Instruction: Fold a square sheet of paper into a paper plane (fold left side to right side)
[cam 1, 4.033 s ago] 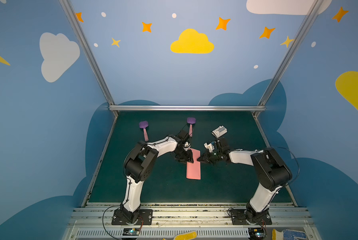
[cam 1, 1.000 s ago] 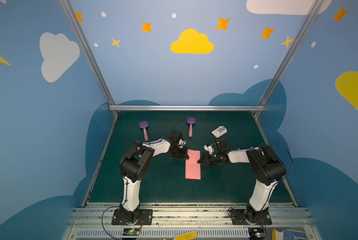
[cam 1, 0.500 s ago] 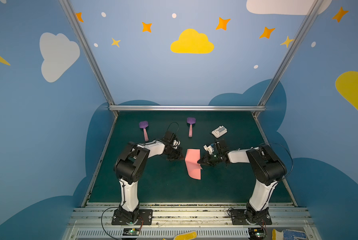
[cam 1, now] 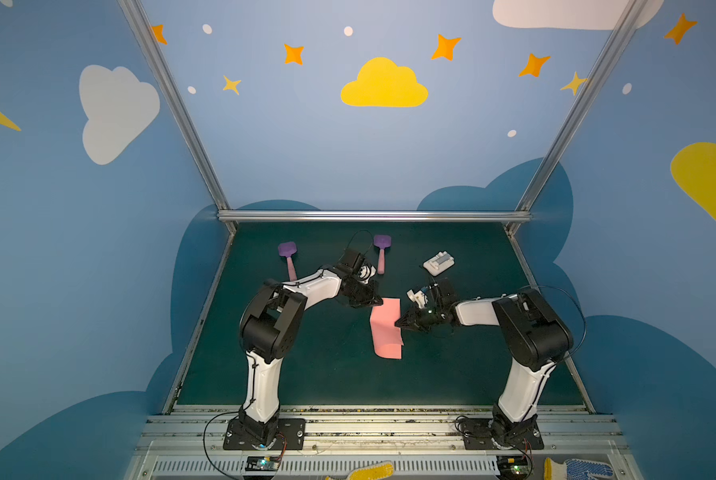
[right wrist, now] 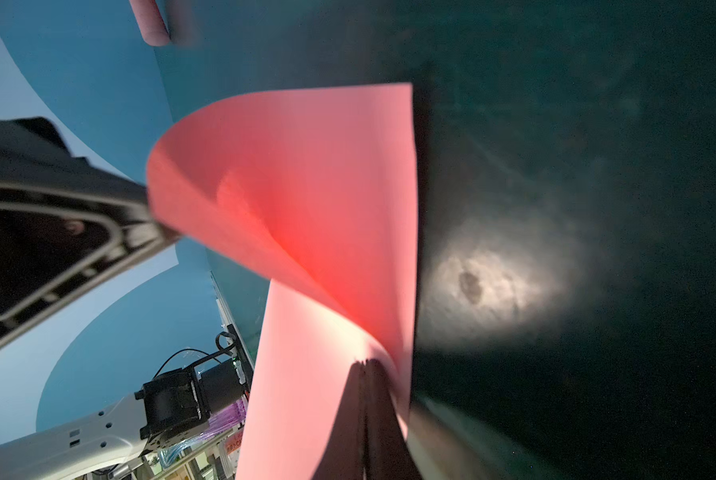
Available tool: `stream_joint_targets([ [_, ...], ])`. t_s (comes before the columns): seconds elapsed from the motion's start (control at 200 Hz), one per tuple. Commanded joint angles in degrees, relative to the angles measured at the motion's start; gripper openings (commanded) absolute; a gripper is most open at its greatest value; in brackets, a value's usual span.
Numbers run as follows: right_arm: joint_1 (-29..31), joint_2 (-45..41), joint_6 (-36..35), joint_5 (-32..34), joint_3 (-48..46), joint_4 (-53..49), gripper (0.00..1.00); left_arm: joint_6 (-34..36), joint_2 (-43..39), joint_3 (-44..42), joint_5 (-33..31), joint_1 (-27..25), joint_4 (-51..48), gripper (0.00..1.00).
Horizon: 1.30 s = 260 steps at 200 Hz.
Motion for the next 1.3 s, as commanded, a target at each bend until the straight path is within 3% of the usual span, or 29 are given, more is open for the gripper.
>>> stream_joint_targets([
  [0.0,-0.3,4.2,-1.4,9.8,-2.1,-8.9,0.00,1.3,2.2,0.6,-1.0,0.8,-1.3,0.04],
  [0.466,-0.3,4.9,-2.3,9.8,-1.3,-10.0,0.00,1.9,2.3,-3.2,-3.2,5.2,-0.3,0.04],
  [0.726,-0.2,5.1,-2.2,9.8,-1.4,-9.9,0.00,0.3,-6.3,-6.9,-1.7,6.1,0.6,0.04],
  [0.991,-0.1,5.5,-2.3,10.0,-1.6,-9.7,0.00,-6.3,-17.9,-17.4,-1.7,-0.2,7.3,0.04],
  [1.296,-0.2,6.0,-2.2,10.3,-1.8,-9.7,0.00,-10.9,-19.8,-26.6,-4.2,-7.9,13.5,0.04],
])
